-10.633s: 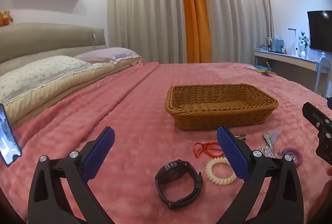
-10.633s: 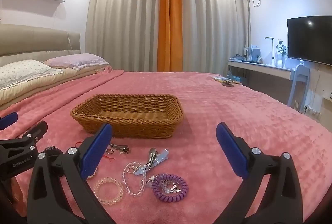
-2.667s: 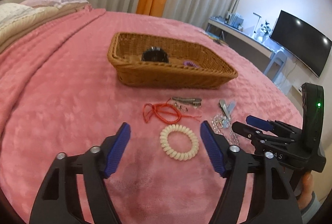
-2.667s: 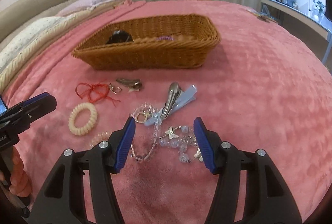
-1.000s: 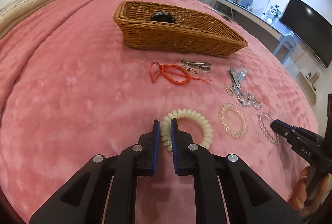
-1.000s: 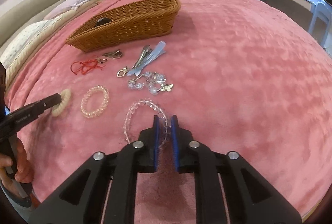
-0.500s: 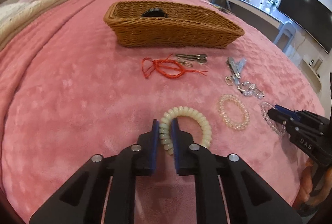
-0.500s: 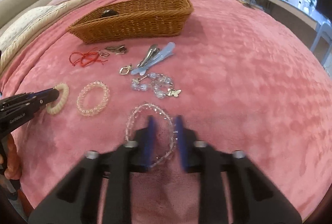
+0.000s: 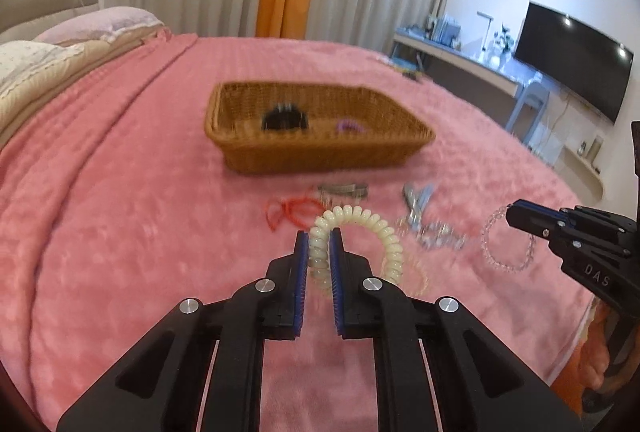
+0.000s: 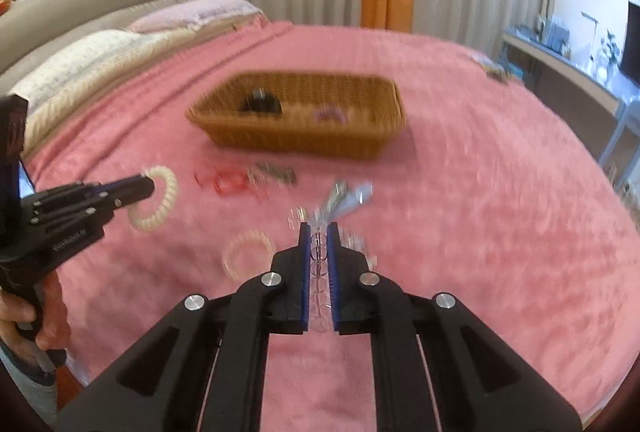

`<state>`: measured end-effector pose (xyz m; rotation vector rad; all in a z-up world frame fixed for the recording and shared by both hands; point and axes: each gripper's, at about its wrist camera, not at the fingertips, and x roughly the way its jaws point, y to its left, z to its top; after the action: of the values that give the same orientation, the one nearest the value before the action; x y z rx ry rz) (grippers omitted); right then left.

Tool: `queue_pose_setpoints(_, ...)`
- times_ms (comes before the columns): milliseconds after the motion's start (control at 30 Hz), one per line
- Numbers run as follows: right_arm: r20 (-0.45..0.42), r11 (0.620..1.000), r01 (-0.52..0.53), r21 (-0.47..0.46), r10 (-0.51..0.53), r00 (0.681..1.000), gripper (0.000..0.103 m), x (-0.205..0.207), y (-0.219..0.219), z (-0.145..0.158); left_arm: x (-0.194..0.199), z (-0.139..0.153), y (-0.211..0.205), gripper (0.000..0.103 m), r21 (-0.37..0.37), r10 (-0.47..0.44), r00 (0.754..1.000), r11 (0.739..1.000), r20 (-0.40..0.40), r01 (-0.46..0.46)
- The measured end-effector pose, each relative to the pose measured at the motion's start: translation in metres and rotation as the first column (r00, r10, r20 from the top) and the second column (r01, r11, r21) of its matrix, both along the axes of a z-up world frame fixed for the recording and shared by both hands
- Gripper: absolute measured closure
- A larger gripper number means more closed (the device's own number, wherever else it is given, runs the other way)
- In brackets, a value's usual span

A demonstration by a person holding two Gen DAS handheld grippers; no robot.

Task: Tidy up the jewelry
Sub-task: 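Carry both bracelets into the basket and open both tools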

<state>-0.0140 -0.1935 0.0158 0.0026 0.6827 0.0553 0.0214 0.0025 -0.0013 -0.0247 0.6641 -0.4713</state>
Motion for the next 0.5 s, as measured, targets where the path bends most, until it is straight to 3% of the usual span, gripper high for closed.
queue_pose_setpoints(267,0.122,0.998,-0.063,-0.009,0.064,0.991,0.097,0.061,0.004,0.066,0.048,0.06,-0.009,0.094,-0.017,0.012,0.995,1.0,0.095,-0.011)
queue_pose_setpoints(500,0.102,0.994,-0.096,0.047,0.091,0.991,0.097,0.146,0.005,0.054,0.119,0.05,-0.032,0.094,-0.021,0.046,0.992,0.999,0.119,-0.044)
